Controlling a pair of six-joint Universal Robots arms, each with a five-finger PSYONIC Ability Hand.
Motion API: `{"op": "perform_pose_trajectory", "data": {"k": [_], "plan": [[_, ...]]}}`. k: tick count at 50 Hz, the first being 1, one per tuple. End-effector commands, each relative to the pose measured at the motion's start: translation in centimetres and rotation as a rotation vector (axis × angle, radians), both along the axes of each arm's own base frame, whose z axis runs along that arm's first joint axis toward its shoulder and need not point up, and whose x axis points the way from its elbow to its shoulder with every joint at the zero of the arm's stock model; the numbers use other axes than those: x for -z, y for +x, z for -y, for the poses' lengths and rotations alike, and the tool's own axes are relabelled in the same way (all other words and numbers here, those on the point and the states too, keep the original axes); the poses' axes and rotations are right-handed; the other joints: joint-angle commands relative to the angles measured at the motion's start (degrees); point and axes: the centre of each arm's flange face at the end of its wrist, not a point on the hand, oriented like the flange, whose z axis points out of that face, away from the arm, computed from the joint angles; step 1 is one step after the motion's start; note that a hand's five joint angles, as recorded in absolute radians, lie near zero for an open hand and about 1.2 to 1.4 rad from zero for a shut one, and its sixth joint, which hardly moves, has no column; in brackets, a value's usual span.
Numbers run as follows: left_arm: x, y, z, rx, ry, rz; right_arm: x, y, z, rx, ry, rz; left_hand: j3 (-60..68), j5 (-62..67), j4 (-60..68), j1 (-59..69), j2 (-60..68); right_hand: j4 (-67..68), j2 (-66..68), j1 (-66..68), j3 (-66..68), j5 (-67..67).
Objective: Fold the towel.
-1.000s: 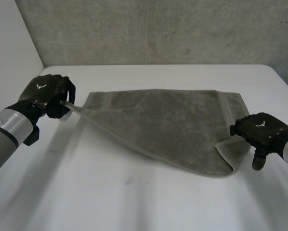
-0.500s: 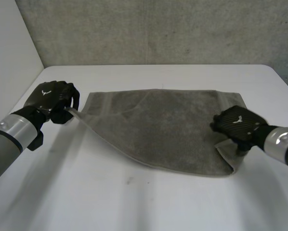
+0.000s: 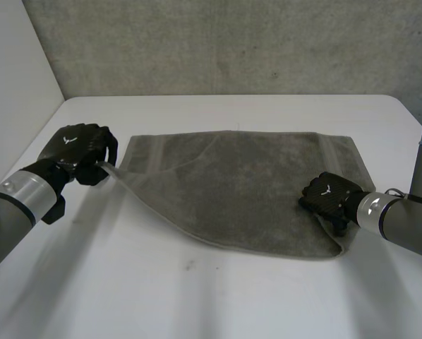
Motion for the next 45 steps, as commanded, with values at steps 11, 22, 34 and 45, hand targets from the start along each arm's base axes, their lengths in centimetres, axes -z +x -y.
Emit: {"op": "perform_pose_trajectory", "data": {"k": [11,22,34,45], "plan": [[-0.1,0.2,0.1,-0.008,-0.002,0.000,0.3,-0.4,-0.1,0.012,0.015,-0.003,10.3,10.9,10.1,11.9,10.2,11.8,11.7,11.6,11.8,11.4],[0.0,0.2,0.1,-0.008,0.000,0.000,-0.8,-0.6,0.2,0.030,-0.007,0.017,10.3,10.9,10.1,11.9,10.2,45.2,45.1,45.0,45.2,44.8],[-2.1,0.6,-0.8,-0.018,-0.026,-0.002,-8.1,-4.5,1.1,0.236,-0.111,0.171,10.3,10.9,10.1,11.9,10.2,45.3,45.1,45.0,45.2,44.8],[-5.6,4.1,-2.5,-0.139,-0.052,0.001,-15.0,-11.7,-1.0,0.519,-0.257,0.296,10.3,10.9,10.1,11.9,10.2,45.3,45.1,45.0,45.2,44.8]]}}
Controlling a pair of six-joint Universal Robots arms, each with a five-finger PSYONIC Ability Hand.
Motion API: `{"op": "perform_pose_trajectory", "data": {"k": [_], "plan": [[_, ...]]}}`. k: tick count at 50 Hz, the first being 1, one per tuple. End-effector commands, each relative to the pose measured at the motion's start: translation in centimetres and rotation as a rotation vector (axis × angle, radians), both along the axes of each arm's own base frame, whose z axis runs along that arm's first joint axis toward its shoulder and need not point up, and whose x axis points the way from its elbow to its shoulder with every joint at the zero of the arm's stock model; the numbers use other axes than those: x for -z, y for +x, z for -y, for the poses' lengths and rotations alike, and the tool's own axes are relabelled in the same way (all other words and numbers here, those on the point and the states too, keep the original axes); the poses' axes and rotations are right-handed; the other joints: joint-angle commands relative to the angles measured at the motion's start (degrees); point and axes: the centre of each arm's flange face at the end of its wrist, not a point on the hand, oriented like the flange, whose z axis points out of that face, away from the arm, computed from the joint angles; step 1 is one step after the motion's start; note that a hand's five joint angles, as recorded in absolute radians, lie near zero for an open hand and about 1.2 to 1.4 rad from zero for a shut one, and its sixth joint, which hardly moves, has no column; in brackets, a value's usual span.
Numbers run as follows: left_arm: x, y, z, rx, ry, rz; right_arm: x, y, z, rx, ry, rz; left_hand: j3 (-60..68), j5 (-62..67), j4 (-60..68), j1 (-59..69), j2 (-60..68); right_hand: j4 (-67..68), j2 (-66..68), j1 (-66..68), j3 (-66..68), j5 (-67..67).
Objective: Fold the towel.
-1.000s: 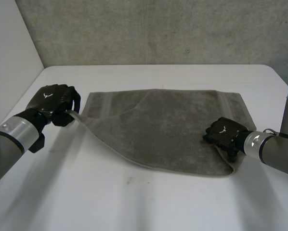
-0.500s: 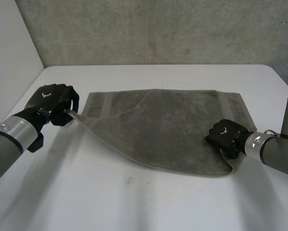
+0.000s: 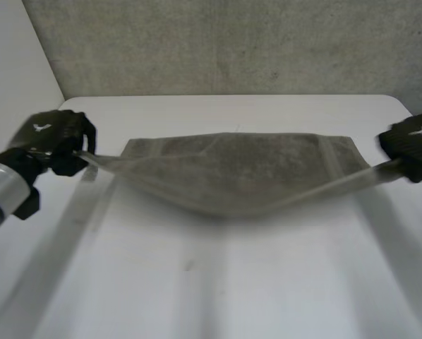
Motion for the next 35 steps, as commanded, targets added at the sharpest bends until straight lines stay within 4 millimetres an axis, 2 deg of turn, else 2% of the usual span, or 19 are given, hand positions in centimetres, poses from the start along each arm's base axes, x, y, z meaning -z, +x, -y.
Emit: {"op": "perform_pose_trajectory", "data": {"k": [1,5,11,13,20,25,27,29,30,32,33,35], "plan": [[-2.4,2.3,-1.9,-0.077,-0.024,0.002,-4.4,-4.7,-2.2,0.193,-0.102,0.066,10.3,10.9,10.1,11.9,10.2,3.2,5.1,4.5,4.5,3.6],[-3.0,2.4,-4.0,-0.067,0.003,-0.001,-5.2,-6.6,-4.0,0.262,-0.085,0.079,10.3,10.9,10.1,11.9,10.2,3.2,5.1,4.5,4.5,3.6],[-2.2,2.5,-5.8,-0.052,0.065,0.041,-5.1,-6.9,-5.5,0.238,-0.027,0.126,10.3,10.9,10.1,11.9,10.2,3.2,5.1,4.5,4.5,3.6],[-1.3,2.3,-6.8,-0.035,0.095,0.090,-5.1,-7.0,-6.2,0.212,-0.011,0.147,10.3,10.9,10.1,11.9,10.2,3.2,5.1,4.5,4.5,3.6],[-0.1,2.2,-7.1,-0.015,0.116,0.149,-4.2,-7.1,-6.3,0.179,0.008,0.154,10.3,10.9,10.1,11.9,10.2,3.2,5.1,4.5,4.5,3.6],[1.2,2.1,-5.9,-0.001,0.168,0.146,-2.8,-7.6,-5.4,0.173,0.056,0.144,10.3,10.9,10.1,11.9,10.2,3.2,5.1,4.5,4.5,3.6],[1.7,1.6,-4.8,0.022,0.166,0.143,-2.1,-8.0,-4.6,0.173,0.076,0.148,10.3,10.9,10.1,11.9,10.2,3.2,5.1,4.5,4.5,3.6],[1.8,1.1,-4.2,0.040,0.160,0.145,-0.9,-8.2,-3.3,0.171,0.104,0.151,10.3,10.9,10.1,11.9,10.2,3.2,5.1,4.5,4.5,3.6],[1.8,1.1,-4.2,0.040,0.159,0.145,-0.9,-8.2,-3.3,0.171,0.104,0.151,10.3,10.9,10.1,11.9,10.2,3.2,5.1,4.5,4.5,3.6],[2.7,0.3,-2.7,0.064,0.166,0.151,0.0,-7.3,-2.1,0.155,0.120,0.141,10.3,10.9,10.1,11.9,10.2,3.2,5.1,4.5,4.5,3.6],[2.7,0.3,-2.7,0.064,0.166,0.151,0.0,-7.3,-2.1,0.155,0.120,0.141,10.3,10.9,10.1,11.9,10.2,3.2,5.1,4.5,4.5,3.6],[3.6,-0.4,-0.9,0.053,0.190,0.161,1.2,-6.3,-0.5,0.159,0.136,0.119,10.3,10.9,10.1,11.9,10.2,3.2,5.1,4.5,4.5,3.6]]}}
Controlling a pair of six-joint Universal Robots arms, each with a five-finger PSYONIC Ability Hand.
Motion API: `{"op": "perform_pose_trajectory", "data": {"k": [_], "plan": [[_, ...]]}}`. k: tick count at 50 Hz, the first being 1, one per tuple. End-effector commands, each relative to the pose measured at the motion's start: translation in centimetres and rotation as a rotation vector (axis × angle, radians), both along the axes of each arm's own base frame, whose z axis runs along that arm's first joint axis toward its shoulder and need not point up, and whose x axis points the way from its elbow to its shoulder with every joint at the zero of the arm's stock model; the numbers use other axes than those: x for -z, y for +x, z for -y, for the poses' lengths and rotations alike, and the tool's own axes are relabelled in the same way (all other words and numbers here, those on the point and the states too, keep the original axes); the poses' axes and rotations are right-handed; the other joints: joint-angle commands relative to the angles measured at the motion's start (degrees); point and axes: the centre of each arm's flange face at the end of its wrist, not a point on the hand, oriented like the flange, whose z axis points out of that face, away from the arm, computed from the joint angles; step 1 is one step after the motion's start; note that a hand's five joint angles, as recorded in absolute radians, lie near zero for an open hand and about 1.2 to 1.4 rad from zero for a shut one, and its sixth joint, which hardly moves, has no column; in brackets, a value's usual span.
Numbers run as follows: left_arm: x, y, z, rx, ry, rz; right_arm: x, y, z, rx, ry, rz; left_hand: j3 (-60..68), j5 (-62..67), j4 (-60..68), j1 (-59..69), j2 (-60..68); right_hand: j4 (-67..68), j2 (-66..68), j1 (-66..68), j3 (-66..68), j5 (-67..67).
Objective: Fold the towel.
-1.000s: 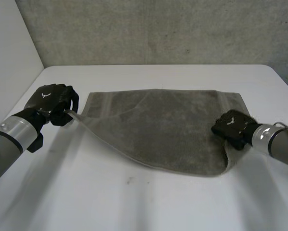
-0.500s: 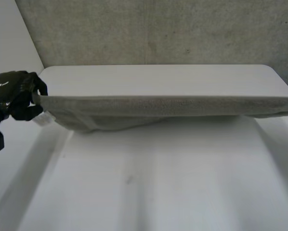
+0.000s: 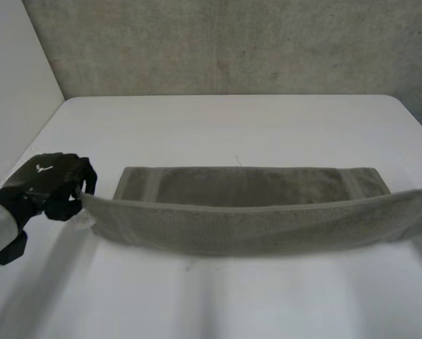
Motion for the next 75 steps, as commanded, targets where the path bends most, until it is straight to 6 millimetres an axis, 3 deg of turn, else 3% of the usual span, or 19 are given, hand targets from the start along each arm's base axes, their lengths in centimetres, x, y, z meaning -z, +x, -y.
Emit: {"op": "perform_pose_trajectory", "data": {"k": [1,5,17,22,30,37,38,39,40,41,42,43,47,52,54,57,66,71,75], "plan": [[1.9,-1.7,3.6,0.020,0.028,0.011,2.8,1.6,3.4,-0.013,0.050,-0.026,10.3,10.6,10.1,11.0,10.2,3.2,5.1,4.4,4.4,3.2],[3.5,-3.1,6.3,-0.010,0.053,0.048,4.2,3.8,5.5,-0.019,0.060,-0.066,10.3,10.6,10.1,11.0,10.2,3.2,5.1,4.4,4.4,3.2],[6.3,-6.9,12.0,-0.021,0.022,0.069,7.7,6.2,11.9,0.024,0.037,-0.018,10.3,10.6,10.1,11.0,10.2,3.2,5.1,4.4,4.4,3.2],[7.3,-7.8,16.0,-0.098,-0.031,0.070,8.9,7.2,14.9,0.076,-0.002,-0.046,10.3,10.6,10.1,11.0,10.2,3.2,5.1,4.4,4.4,3.2],[8.7,-8.7,18.6,-0.117,-0.038,0.073,9.8,7.9,17.4,0.108,-0.052,-0.065,10.3,10.6,10.1,11.0,10.2,3.2,5.1,4.4,4.4,3.2],[9.8,-9.6,18.7,-0.095,-0.006,0.082,10.3,8.9,18.1,0.089,-0.063,-0.071,10.3,10.6,10.1,11.0,10.2,3.2,5.1,4.4,4.4,3.2],[10.1,-9.8,18.7,-0.087,-0.001,0.086,10.5,9.1,18.2,0.083,-0.063,-0.075,10.3,10.6,10.1,11.0,10.2,-22.1,-20.1,-20.9,-20.8,-22.0],[10.1,-9.8,18.7,-0.087,-0.001,0.086,10.5,9.1,18.2,0.083,-0.063,-0.075,10.3,10.6,10.1,11.0,10.2,-22.3,-20.4,-21.1,-21.1,-22.3],[10.2,-10.0,18.6,-0.080,-0.001,0.085,10.8,9.3,18.1,0.081,-0.055,-0.076,5.1,5.5,5.0,5.9,5.1,-58.8,-56.9,-57.6,-57.5,-58.8],[10.2,-10.3,18.4,-0.076,-0.002,0.088,11.0,9.5,18.1,0.082,-0.051,-0.079,-37.9,-37.5,-38.0,-37.1,-37.9,-66.8,-64.9,-65.6,-65.6,-66.8],[10.2,-10.3,18.4,-0.076,-0.002,0.088,11.0,9.5,18.1,0.082,-0.051,-0.079,-38.3,-38.0,-38.4,-37.5,-38.4,-66.8,-64.9,-65.6,-65.6,-66.8],[10.1,-10.7,18.1,-0.062,-0.004,0.089,10.8,9.7,18.2,0.088,-0.058,-0.082,-58.1,-57.8,-58.3,-57.4,-58.2,-66.8,-64.9,-65.6,-65.6,-66.8],[9.7,-11.2,17.8,-0.053,-0.011,0.086,9.9,9.6,18.3,0.102,-0.081,-0.079,-59.7,-59.4,-59.9,-59.0,-59.8,-66.8,-64.9,-65.6,-65.6,-66.8],[7.4,-11.3,17.5,-0.057,-0.043,0.069,6.6,9.6,17.9,0.104,-0.140,-0.044,-59.7,-59.4,-59.9,-59.0,-59.8,-66.8,-64.9,-65.6,-65.6,-66.8],[6.1,-11.1,16.7,-0.059,-0.038,0.063,4.2,9.4,17.2,0.108,-0.172,-0.009,-59.7,-59.4,-59.9,-59.0,-59.8,-66.8,-64.9,-65.6,-65.6,-66.8],[5.1,-10.7,15.4,-0.053,-0.019,0.061,3.3,9.4,16.0,0.087,-0.160,0.008,-59.7,-59.4,-59.9,-59.0,-59.8,-66.8,-64.9,-65.6,-65.6,-66.8],[4.6,-9.6,11.3,-0.043,-0.012,0.058,5.2,8.3,10.7,0.024,0.001,-0.019,-59.7,-59.4,-59.9,-59.0,-59.8,-66.8,-64.9,-65.6,-65.6,-66.8],[4.5,-9.1,8.8,-0.017,-0.059,0.036,8.5,6.0,7.1,0.002,0.086,-0.085,-59.7,-59.4,-59.9,-59.0,-59.8,-64.2,-62.3,-63.0,-63.0,-64.2],[4.5,-9.0,8.0,-0.002,-0.066,0.030,10.3,5.5,6.2,-0.011,0.101,-0.105,-59.7,-59.4,-59.9,-59.0,-59.8,-61.9,-59.9,-60.7,-60.6,-61.8]]}}
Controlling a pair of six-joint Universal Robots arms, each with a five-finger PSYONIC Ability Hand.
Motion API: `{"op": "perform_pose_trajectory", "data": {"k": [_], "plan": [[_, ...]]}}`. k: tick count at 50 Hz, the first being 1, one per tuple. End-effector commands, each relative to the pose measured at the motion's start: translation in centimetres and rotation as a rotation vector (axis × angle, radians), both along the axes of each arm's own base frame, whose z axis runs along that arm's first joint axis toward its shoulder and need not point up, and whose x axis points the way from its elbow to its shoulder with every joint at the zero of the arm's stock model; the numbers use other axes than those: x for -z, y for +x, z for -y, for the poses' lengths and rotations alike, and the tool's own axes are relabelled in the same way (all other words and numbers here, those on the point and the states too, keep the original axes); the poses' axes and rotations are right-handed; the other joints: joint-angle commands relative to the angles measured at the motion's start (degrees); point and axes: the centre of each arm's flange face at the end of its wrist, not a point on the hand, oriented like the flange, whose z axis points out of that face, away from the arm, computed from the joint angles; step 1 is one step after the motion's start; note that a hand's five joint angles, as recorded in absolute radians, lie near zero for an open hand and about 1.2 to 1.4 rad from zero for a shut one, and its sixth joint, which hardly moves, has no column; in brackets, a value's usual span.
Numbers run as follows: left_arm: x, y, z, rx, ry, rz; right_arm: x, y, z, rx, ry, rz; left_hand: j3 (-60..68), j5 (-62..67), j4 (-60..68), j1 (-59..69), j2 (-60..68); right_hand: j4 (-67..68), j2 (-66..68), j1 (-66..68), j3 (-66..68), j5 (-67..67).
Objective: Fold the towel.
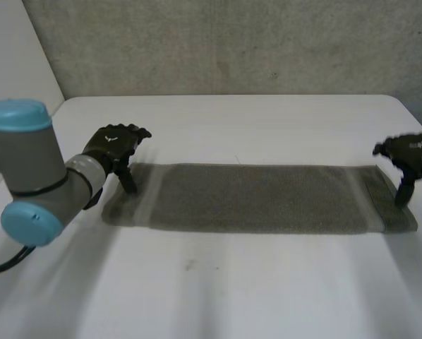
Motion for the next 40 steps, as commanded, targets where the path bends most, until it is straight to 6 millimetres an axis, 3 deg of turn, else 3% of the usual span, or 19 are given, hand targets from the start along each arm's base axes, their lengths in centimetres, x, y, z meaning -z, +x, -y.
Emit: {"op": "perform_pose_trajectory", "data": {"k": [1,10,13,15,16,17,21,23,24,26,27,29,33,36,37,38,39,40], "plan": [[0.1,0.2,-2.3,0.036,-0.031,-0.019,4.3,-1.8,-3.0,-0.027,0.052,-0.061,0.4,-1.9,0.5,-0.2,0.5,0.5,1.1,1.9,1.3,1.7],[0.3,0.1,-2.6,0.043,-0.027,-0.020,6.9,-2.7,-2.2,-0.008,0.051,-0.062,0.4,-1.9,0.5,-0.2,0.5,17.7,18.3,19.1,18.4,18.9],[0.3,0.0,-2.6,0.047,-0.027,-0.020,7.5,-2.9,-1.9,-0.006,0.062,-0.062,0.4,-1.9,0.5,-0.2,0.5,28.9,29.5,30.3,29.7,30.2],[0.4,0.0,-2.7,0.046,-0.023,-0.020,8.0,-3.0,-1.6,-0.006,0.067,-0.062,0.4,-1.9,0.5,-0.2,0.5,50.5,51.1,51.9,51.3,51.7],[0.4,0.0,-2.7,0.046,-0.023,-0.020,8.0,-3.0,-1.6,-0.006,0.067,-0.062,0.4,-1.9,0.5,-0.2,0.5,50.6,51.2,52.0,51.4,51.9],[0.4,0.0,-2.7,0.046,-0.023,-0.020,8.1,-3.0,-1.4,-0.001,0.068,-0.066,0.4,-1.9,0.5,-0.2,0.5,64.5,65.1,65.9,65.2,65.7],[0.4,0.0,-2.7,0.048,-0.022,-0.020,7.8,-3.6,-0.8,0.022,0.048,-0.081,0.4,-1.9,0.5,-0.2,0.5,65.2,65.8,66.6,66.0,66.4],[0.6,0.0,-2.8,0.048,-0.017,-0.019,7.1,-5.6,0.3,0.090,0.009,-0.103,0.4,-1.9,0.5,-0.2,0.5,65.2,65.8,66.6,66.0,66.4],[0.6,0.0,-2.8,0.048,-0.017,-0.019,7.1,-5.6,0.3,0.090,0.009,-0.103,0.4,-1.9,0.5,-0.2,0.5,65.2,65.8,66.6,66.0,66.4],[0.5,0.0,-2.9,0.048,-0.019,-0.019,6.2,-8.4,1.6,0.181,-0.046,-0.161,0.4,-1.9,0.5,-0.2,0.5,65.2,65.8,66.6,66.0,66.4],[0.5,0.0,-2.9,0.048,-0.019,-0.019,6.2,-8.5,1.6,0.182,-0.046,-0.161,0.4,-1.9,0.5,-0.2,0.5,65.2,65.8,66.6,66.0,66.4],[0.4,0.1,-3.1,0.048,-0.016,-0.018,5.3,-11.8,2.6,0.267,-0.079,-0.257,0.4,-1.9,0.5,-0.2,0.5,65.2,65.8,66.6,66.0,66.4],[0.2,0.2,-3.2,0.046,-0.022,-0.020,4.2,-13.5,3.2,0.296,-0.109,-0.335,0.4,-1.9,0.5,-0.2,0.5,65.2,65.8,66.6,66.0,66.4],[0.3,0.2,-3.3,0.046,-0.017,-0.019,3.6,-12.7,3.4,0.273,-0.133,-0.345,0.4,-1.9,0.5,-0.2,0.5,65.2,65.8,66.6,66.0,66.4],[0.3,0.2,-3.4,0.046,-0.017,-0.019,2.7,-11.1,3.4,0.242,-0.164,-0.325,0.4,-1.9,0.5,-0.2,0.5,65.2,65.8,66.6,66.0,66.4],[0.3,0.2,-3.4,0.046,-0.017,-0.019,2.6,-11.1,3.4,0.242,-0.165,-0.325,0.4,-1.9,0.5,-0.2,0.5,65.2,65.8,66.6,66.0,66.4],[0.3,0.2,-3.4,0.046,-0.017,-0.019,1.1,-8.2,3.2,0.190,-0.217,-0.290,0.4,-1.9,0.5,-0.2,0.5,65.2,65.8,66.6,66.0,66.4],[0.3,0.2,-3.4,0.046,-0.017,-0.019,1.1,-8.2,3.2,0.190,-0.217,-0.290,0.4,-1.9,0.5,-0.2,0.5,65.2,65.8,66.6,66.0,66.4]]}}
